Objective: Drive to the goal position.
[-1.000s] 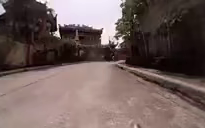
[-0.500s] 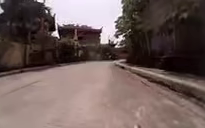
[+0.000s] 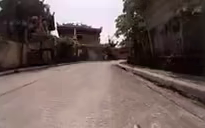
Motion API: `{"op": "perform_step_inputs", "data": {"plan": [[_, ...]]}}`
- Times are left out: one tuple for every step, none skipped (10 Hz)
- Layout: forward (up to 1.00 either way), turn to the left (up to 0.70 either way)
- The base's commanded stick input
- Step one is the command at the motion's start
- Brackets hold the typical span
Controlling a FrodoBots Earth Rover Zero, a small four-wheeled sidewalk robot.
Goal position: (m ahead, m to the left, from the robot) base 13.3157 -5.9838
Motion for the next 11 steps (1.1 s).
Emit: {"op": "perform_step_inputs", "data": {"plan": [[0.70,0.00],[0.70,0.00],[0.70,0.00],[0.70,0.00],[0.70,0.00],[0.70,0.00],[0.70,0.00],[0.70,0.00],[0.70,0.00],[0.70,0.00],[0.70,0.00]]}}
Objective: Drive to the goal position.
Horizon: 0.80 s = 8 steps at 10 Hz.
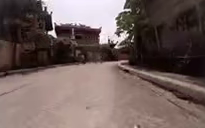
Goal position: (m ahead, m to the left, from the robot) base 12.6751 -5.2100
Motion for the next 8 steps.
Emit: {"op": "perform_step_inputs", "data": {"plan": [[0.70,0.00],[0.70,0.00],[0.70,0.00],[0.70,0.00],[0.70,0.00],[0.70,0.00],[0.70,0.00],[0.70,0.00]]}}
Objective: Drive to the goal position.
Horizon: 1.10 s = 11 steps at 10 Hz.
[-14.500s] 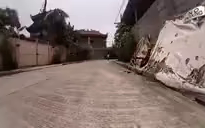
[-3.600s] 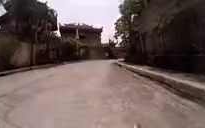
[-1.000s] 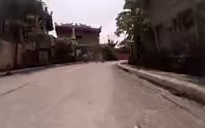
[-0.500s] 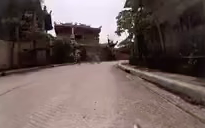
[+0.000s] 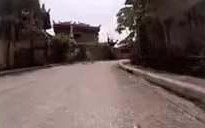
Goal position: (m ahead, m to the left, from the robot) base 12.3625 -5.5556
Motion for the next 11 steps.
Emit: {"op": "perform_step_inputs", "data": {"plan": [[0.70,0.00],[0.70,0.00],[0.70,0.00],[0.70,0.00],[0.70,0.00],[0.70,0.00],[0.70,0.00],[0.70,0.00],[0.70,0.00],[0.70,0.00],[0.70,0.00]]}}
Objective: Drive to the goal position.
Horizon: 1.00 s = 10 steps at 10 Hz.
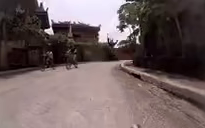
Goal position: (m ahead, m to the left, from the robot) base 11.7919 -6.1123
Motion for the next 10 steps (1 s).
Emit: {"op": "perform_step_inputs", "data": {"plan": [[0.70,0.00],[0.70,0.00],[0.70,0.00],[0.70,0.00],[0.70,0.00],[0.70,0.00],[0.70,0.00],[0.70,0.00],[0.70,0.00],[0.70,0.00]]}}
